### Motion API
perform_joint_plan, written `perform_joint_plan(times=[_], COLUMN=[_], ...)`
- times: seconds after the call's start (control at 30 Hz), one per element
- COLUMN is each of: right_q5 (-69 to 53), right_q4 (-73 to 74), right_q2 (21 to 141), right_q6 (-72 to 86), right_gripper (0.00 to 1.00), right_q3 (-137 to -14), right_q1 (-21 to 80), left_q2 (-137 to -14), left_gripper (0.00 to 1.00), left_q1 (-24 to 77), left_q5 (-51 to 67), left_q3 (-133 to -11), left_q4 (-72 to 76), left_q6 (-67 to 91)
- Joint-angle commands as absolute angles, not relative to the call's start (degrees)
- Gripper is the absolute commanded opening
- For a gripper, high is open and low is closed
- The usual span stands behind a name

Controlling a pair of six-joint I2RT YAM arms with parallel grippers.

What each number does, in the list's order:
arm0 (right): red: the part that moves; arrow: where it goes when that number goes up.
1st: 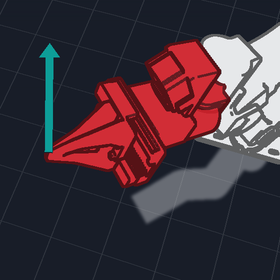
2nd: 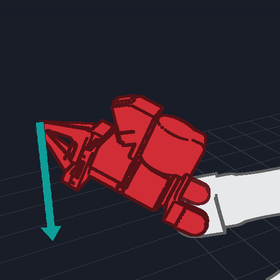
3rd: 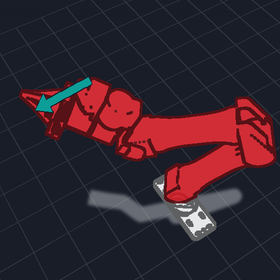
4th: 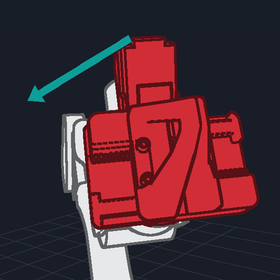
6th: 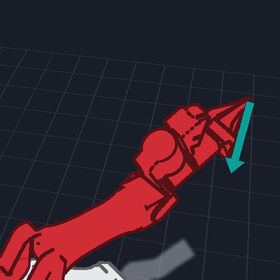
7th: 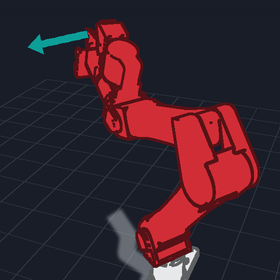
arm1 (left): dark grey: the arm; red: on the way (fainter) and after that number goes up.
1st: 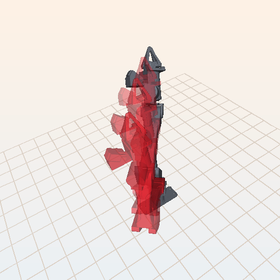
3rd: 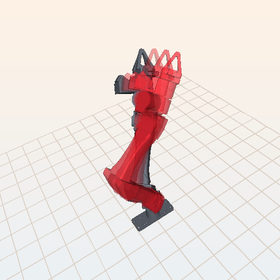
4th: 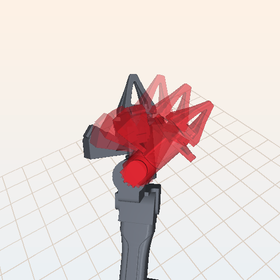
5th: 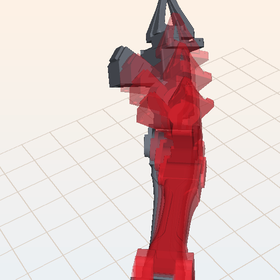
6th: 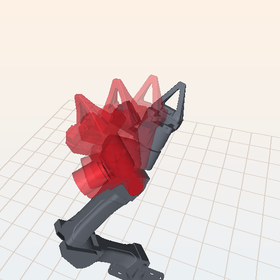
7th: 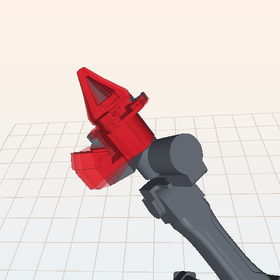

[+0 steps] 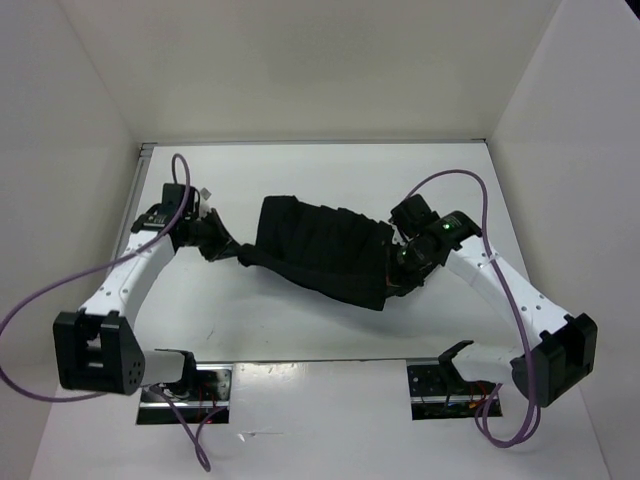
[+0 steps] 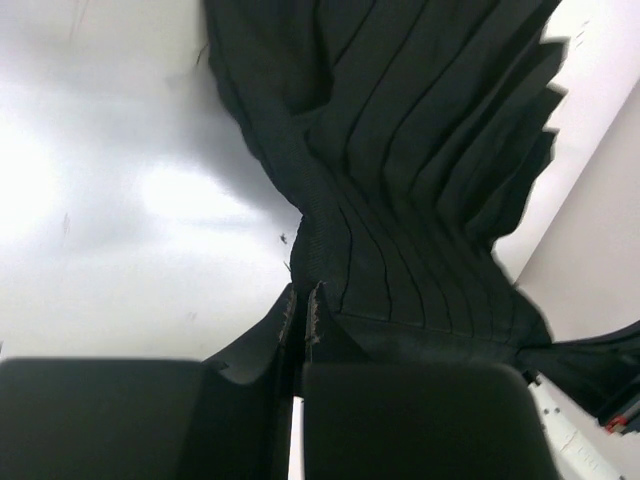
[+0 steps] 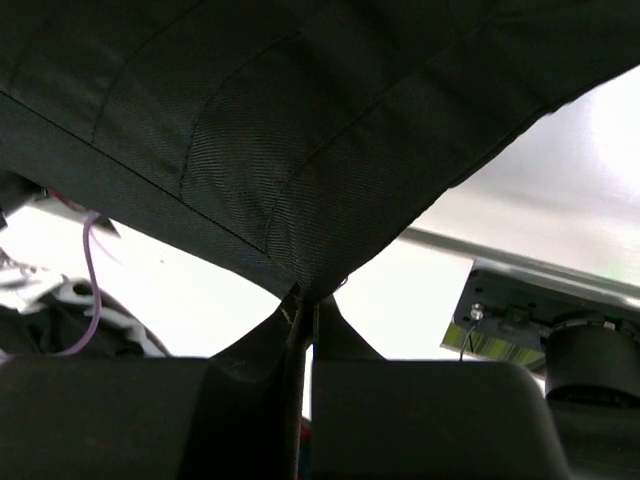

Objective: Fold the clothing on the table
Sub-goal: Flatten the skirt out, then fold the skirt

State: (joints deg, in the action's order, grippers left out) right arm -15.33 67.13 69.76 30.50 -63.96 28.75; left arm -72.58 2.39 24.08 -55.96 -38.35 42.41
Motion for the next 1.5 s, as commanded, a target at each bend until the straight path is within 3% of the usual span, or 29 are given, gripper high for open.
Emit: perform_joint_plan(times=[0.0, 0.23, 0.5, 0.63, 0.93, 1.07, 1.3, 1.47], right_q5=[-10.37, -12.22, -11.17, -8.54, -2.11, -3.85, -7.38, -7.38], right_q4=[68.48, 64.86, 65.48, 66.01, 66.01, 66.53, 70.83, 69.44], right_q2=[71.8, 75.76, 78.66, 80.68, 88.51, 86.41, 75.07, 78.9], right_q6=[31.11, 32.16, 32.17, 32.17, 27.87, 27.33, 29.44, 28.83], right_gripper=[0.0, 0.0, 0.0, 0.0, 0.0, 0.0, 0.0, 0.0], right_q3=[-66.62, -66.01, -65.56, -68.54, -77.16, -75.33, -69.08, -72.85], right_q1=[28.83, 28.83, 28.83, 28.83, 27.08, 27.07, 27.6, 27.6], left_q2=[-78.91, -92.0, -96.06, -88.62, -61.73, -50.13, -45.44, -54.92], left_gripper=[0.0, 0.0, 0.0, 0.0, 0.0, 0.0, 0.0, 0.0], left_q1=[2.37, 4.48, 6.33, 5.72, 3.78, 3.78, 4.31, 4.31], left_q5=[20.74, 22.15, 20.4, 12.66, 8.88, 8.35, 7.82, 7.82], left_q3=[-65.62, -75.49, -82.53, -79.29, -59.52, -57.49, -53.27, -53.78], left_q4=[-28.66, -24.62, -24.25, -26.98, -36.46, -44.89, -48.61, -43.34], left_q6=[41.84, 41.22, 39.47, 40.07, 44.9, 46.84, 48.69, 46.68])
